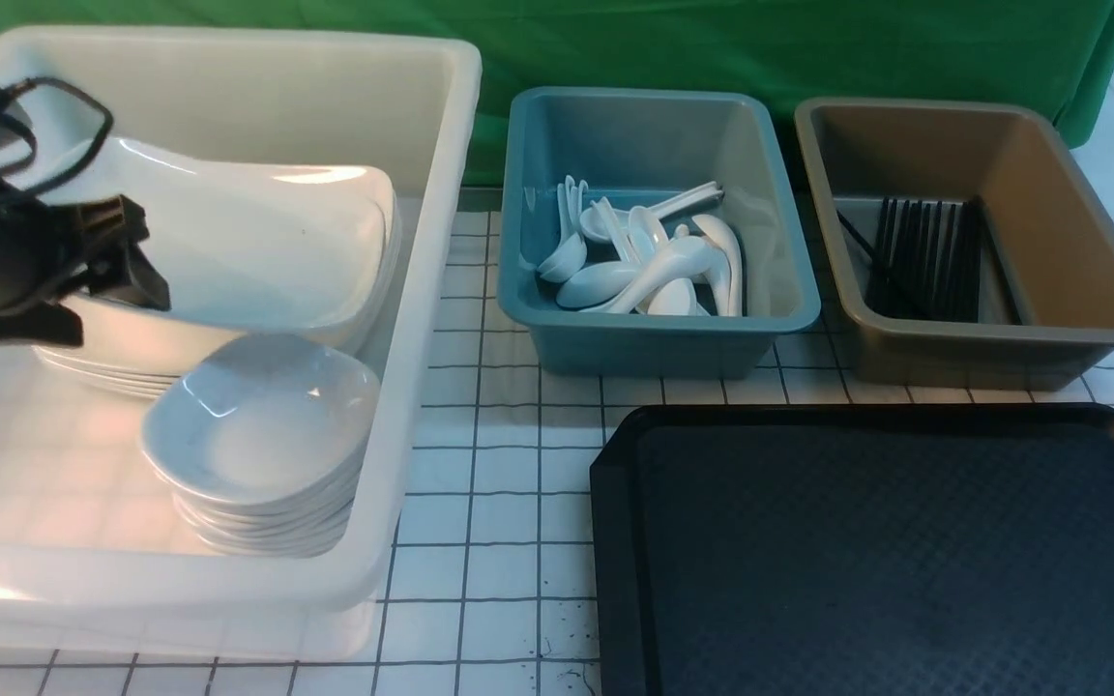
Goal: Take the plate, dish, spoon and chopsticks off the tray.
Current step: Use the left arm to put the plate into the large storage box on the left
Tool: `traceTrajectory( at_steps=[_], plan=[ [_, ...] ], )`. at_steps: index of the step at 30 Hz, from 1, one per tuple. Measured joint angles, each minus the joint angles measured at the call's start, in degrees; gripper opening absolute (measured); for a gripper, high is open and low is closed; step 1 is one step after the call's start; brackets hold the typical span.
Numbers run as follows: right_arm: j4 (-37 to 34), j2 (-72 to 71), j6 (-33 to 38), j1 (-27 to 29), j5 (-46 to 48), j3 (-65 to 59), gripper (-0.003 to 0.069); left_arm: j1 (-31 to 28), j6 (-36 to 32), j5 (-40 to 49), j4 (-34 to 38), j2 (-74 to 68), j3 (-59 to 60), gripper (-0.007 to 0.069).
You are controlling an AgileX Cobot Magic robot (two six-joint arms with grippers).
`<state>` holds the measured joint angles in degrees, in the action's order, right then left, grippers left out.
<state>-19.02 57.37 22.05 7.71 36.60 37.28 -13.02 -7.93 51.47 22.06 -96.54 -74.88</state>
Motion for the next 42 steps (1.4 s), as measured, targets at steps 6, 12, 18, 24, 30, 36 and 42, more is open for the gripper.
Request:
traceTrajectory(
  at_steps=[6, 12, 18, 24, 30, 36, 42],
  plan=[
    [-0.2, 0.0, 0.0, 0.0, 0.6, 0.0, 0.0073, 0.1, 0.1, 10.9, -4.0, 2.0, -7.4, 0.0440],
    [-0.6, 0.0, 0.0, -0.1, 0.9, 0.0, 0.0073, 0.1, 0.2, 11.4, -4.7, 2.1, -8.3, 0.0393],
    [-0.9, 0.0, 0.0, -0.1, 1.0, 0.0, 0.0073, 0.1, 0.7, 10.0, -4.9, 0.1, -8.1, 0.0397],
    [-0.9, 0.0, 0.0, -0.1, 1.0, 0.0, 0.0073, 0.1, 0.7, 5.5, -5.2, -1.9, -8.1, 0.0463],
    [-1.1, 0.0, 0.0, -0.1, 1.0, 0.0, 0.0073, 0.1, 0.7, 2.5, -5.2, -3.9, -8.1, 0.0547],
    [-1.2, 0.0, 0.0, -0.1, 1.0, 0.0, 0.0073, 0.1, 0.8, 6.7, -5.6, -4.0, -8.9, 0.0562],
    [-1.4, 0.0, 0.0, -0.1, 1.0, 0.0, 0.0073, 0.1, 2.5, 16.9, -7.4, -4.0, -15.1, 0.0563]
  ],
)
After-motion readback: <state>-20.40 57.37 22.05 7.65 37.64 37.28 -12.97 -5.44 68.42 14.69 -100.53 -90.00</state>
